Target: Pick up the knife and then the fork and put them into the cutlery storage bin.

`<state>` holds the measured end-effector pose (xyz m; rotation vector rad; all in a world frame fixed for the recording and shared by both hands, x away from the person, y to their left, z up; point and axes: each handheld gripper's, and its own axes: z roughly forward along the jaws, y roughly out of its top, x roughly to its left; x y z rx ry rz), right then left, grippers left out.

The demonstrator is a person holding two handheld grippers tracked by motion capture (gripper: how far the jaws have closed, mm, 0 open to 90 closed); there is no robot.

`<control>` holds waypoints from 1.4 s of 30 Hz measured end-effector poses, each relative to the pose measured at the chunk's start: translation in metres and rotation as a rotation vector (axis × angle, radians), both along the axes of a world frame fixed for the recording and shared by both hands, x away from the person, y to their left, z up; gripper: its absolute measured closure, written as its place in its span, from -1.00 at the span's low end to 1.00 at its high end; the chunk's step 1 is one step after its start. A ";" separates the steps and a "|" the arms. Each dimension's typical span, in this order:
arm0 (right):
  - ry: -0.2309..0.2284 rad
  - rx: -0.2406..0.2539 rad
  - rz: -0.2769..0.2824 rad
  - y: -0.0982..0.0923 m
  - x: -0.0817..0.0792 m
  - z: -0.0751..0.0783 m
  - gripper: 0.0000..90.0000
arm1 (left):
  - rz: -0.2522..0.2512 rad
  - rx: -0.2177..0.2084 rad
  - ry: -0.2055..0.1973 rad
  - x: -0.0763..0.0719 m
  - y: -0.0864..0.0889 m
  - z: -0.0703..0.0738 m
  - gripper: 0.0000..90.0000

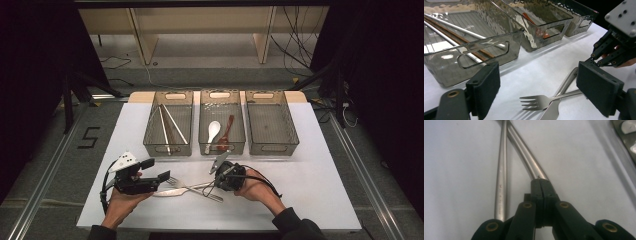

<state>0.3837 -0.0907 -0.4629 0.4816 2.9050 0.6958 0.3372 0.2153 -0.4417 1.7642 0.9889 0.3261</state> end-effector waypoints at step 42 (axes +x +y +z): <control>0.061 -0.048 0.000 0.066 -0.010 -0.003 0.72 | 0.092 -0.010 0.002 0.001 0.012 0.000 -0.58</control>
